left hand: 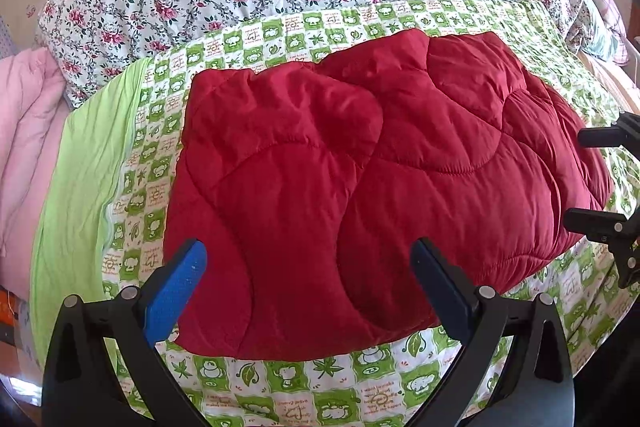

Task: Fold large clothes

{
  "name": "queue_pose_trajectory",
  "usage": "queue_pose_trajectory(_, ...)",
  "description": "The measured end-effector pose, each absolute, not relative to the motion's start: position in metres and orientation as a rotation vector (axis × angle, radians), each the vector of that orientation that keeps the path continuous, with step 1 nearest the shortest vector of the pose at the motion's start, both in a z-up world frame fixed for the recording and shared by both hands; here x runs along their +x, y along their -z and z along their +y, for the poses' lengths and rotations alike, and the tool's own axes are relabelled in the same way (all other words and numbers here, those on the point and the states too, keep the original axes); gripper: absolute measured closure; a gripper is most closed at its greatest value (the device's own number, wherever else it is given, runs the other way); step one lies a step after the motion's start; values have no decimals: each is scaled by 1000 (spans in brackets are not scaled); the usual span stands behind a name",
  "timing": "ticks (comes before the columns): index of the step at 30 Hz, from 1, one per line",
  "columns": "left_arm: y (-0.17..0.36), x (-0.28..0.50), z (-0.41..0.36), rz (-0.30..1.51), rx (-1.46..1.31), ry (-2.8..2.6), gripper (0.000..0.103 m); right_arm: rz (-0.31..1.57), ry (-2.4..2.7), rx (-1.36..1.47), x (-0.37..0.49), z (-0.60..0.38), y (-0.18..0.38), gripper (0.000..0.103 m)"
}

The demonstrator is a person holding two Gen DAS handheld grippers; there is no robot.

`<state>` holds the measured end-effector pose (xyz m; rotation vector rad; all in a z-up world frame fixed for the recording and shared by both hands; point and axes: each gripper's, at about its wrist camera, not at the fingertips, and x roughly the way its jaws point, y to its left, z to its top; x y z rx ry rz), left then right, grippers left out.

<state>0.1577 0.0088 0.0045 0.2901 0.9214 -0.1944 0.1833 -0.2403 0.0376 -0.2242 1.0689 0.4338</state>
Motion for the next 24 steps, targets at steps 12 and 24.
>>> queue_pose_trajectory(12, -7, 162, 4, 917, 301, 202, 1, 1076, -442, -239, 194, -240, -38, 0)
queue_pose_trajectory(24, -7, 165, 5, 927, 282, 211, 1, 1075, -446, -238, 197, -241, -39, 0)
